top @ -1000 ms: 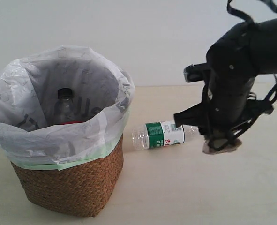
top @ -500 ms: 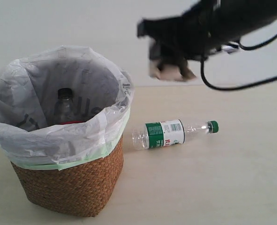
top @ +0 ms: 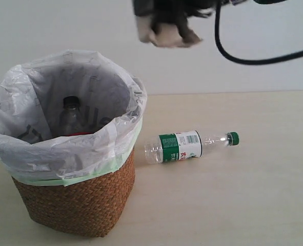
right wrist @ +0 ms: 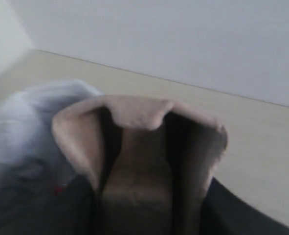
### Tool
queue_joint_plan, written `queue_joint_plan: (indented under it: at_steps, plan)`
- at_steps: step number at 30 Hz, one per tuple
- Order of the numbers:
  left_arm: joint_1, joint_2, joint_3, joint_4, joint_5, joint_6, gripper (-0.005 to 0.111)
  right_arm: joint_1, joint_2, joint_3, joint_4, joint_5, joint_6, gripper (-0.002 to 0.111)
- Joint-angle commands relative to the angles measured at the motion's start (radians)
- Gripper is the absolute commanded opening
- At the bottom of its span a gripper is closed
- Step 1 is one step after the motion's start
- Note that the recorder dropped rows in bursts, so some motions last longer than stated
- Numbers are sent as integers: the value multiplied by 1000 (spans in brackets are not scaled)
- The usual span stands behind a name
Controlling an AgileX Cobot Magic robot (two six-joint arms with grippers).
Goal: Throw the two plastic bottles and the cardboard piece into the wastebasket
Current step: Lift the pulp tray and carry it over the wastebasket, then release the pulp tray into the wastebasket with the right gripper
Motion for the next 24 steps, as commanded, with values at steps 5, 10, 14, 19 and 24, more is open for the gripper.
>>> queue_joint_plan:
  at_steps: [5, 10, 14, 19, 24]
  plan:
    - [-6, -3, -4, -2, -8, -9, 108, -37, -2, 34, -856, 414, 560, 0]
    - [-6, -3, -4, -2, -8, -9, 108, -37, 15, 34, -792, 338, 538, 0]
    - [-6, -3, -4, -2, -8, -9, 108, 8, 70, 27, -450, 34, 307, 1]
    - [-6, -3, -4, -2, -8, -9, 108, 143, 119, -130, 21, -132, -3, 52]
    - [-6, -3, -4, -2, -8, -9, 108, 161, 136, -280, -7, 13, 149, 99]
